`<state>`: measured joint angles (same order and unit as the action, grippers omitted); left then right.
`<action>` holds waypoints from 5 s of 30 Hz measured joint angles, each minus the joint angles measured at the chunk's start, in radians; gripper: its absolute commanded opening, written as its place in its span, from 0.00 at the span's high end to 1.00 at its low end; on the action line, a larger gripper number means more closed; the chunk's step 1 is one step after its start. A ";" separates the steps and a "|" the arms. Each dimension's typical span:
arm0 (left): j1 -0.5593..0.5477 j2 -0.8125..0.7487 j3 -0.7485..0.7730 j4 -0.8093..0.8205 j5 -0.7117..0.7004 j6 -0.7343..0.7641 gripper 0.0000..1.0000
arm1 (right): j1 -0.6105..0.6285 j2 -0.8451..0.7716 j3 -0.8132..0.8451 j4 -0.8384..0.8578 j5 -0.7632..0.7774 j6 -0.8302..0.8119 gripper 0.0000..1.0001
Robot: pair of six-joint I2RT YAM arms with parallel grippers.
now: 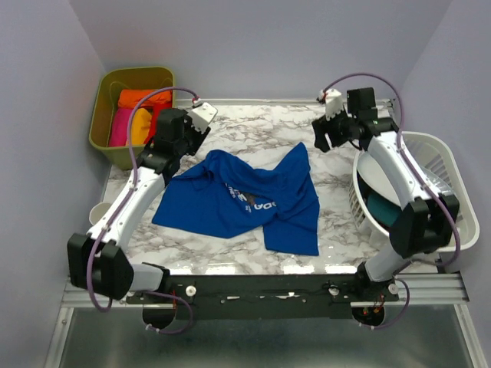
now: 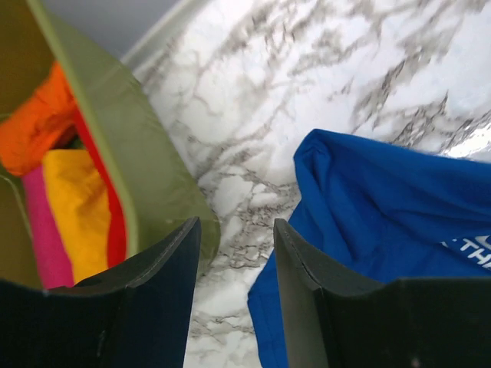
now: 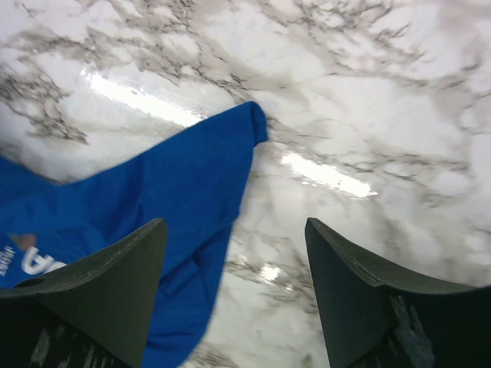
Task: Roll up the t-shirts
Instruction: Flatten out the T-shirt at the center of the board.
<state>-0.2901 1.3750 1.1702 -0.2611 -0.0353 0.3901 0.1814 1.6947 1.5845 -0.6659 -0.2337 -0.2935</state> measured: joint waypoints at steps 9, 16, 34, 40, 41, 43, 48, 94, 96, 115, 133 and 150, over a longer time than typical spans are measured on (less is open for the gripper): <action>0.016 -0.201 -0.097 -0.103 0.131 -0.037 0.45 | 0.012 -0.219 -0.430 -0.183 -0.121 -0.650 0.33; 0.063 -0.158 -0.126 -0.138 0.186 -0.066 0.45 | 0.012 -0.235 -0.525 -0.209 -0.147 -1.044 0.44; 0.191 -0.156 -0.142 -0.130 0.214 -0.093 0.45 | 0.012 -0.045 -0.502 -0.181 -0.218 -1.619 0.53; 0.241 -0.156 -0.147 -0.130 0.217 -0.106 0.45 | 0.012 -0.003 -0.471 -0.182 -0.217 -1.670 0.53; 0.249 -0.156 -0.147 -0.129 0.220 -0.108 0.44 | 0.012 0.003 -0.465 -0.187 -0.217 -1.674 0.53; 0.259 -0.156 -0.147 -0.129 0.223 -0.112 0.44 | 0.012 0.011 -0.456 -0.195 -0.217 -1.679 0.53; 0.274 -0.156 -0.147 -0.129 0.229 -0.116 0.44 | 0.012 0.013 -0.458 -0.208 -0.214 -1.687 0.53; 0.311 -0.155 -0.165 -0.097 0.277 -0.157 0.43 | 0.049 0.058 -0.491 -0.137 -0.182 -1.667 0.63; 0.311 -0.155 -0.165 -0.095 0.279 -0.159 0.43 | 0.049 0.058 -0.491 -0.136 -0.185 -1.662 0.66; 0.311 -0.104 -0.165 -0.076 0.302 -0.178 0.42 | 0.060 0.058 -0.425 -0.128 -0.224 -1.586 0.99; 0.313 -0.083 -0.159 -0.223 0.437 -0.048 0.35 | 0.034 -0.241 -0.224 0.035 -0.397 -0.611 0.99; 0.128 0.150 -0.153 -0.410 0.517 0.124 0.46 | 0.026 -0.331 -0.238 0.129 -0.377 -0.002 0.99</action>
<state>-0.1623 1.5246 1.0168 -0.6712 0.4820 0.5144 0.2077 1.3640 1.3468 -0.5365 -0.6109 -0.2951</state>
